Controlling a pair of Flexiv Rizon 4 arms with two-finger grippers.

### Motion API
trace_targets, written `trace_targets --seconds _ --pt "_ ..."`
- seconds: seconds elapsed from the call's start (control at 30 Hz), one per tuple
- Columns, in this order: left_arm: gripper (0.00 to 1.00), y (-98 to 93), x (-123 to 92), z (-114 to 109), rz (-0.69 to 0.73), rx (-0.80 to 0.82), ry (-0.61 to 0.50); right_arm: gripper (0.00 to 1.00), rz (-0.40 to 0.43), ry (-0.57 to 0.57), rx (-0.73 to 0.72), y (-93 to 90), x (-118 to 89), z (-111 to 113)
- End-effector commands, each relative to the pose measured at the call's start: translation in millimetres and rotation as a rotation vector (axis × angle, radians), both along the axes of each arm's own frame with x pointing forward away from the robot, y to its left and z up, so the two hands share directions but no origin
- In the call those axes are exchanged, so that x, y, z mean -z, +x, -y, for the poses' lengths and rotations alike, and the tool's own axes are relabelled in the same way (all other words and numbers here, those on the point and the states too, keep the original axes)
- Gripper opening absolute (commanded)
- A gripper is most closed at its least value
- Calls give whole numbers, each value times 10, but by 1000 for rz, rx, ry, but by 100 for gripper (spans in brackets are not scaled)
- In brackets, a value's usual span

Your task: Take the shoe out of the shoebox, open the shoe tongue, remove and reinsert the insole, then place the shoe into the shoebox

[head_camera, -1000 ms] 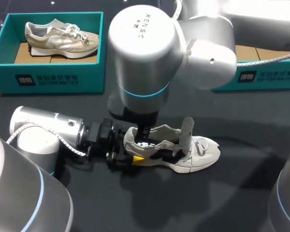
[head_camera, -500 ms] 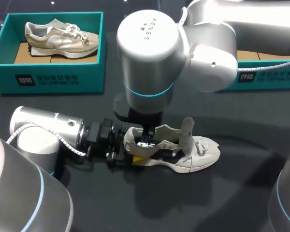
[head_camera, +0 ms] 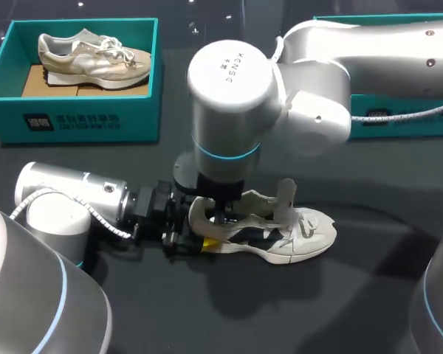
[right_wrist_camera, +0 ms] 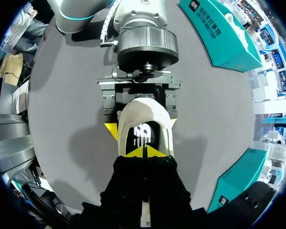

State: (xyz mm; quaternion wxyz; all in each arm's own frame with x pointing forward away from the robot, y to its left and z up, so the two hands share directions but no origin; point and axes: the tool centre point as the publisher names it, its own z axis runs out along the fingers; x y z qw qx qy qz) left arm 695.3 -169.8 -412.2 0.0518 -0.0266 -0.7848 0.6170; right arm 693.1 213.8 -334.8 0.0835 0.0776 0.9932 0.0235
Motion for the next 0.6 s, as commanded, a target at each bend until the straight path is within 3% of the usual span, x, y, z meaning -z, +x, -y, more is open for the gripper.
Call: trace_targets --seconds 0.03,0.3,0.6 --pt "0 5 14 1 0 -1 0 0 1 28 -12 7 143 87" --pt "0 5 14 1 0 -1 0 0 1 22 -20 81 294 159" --pt "0 5 14 1 0 -1 0 0 28 40 17 115 379 398"
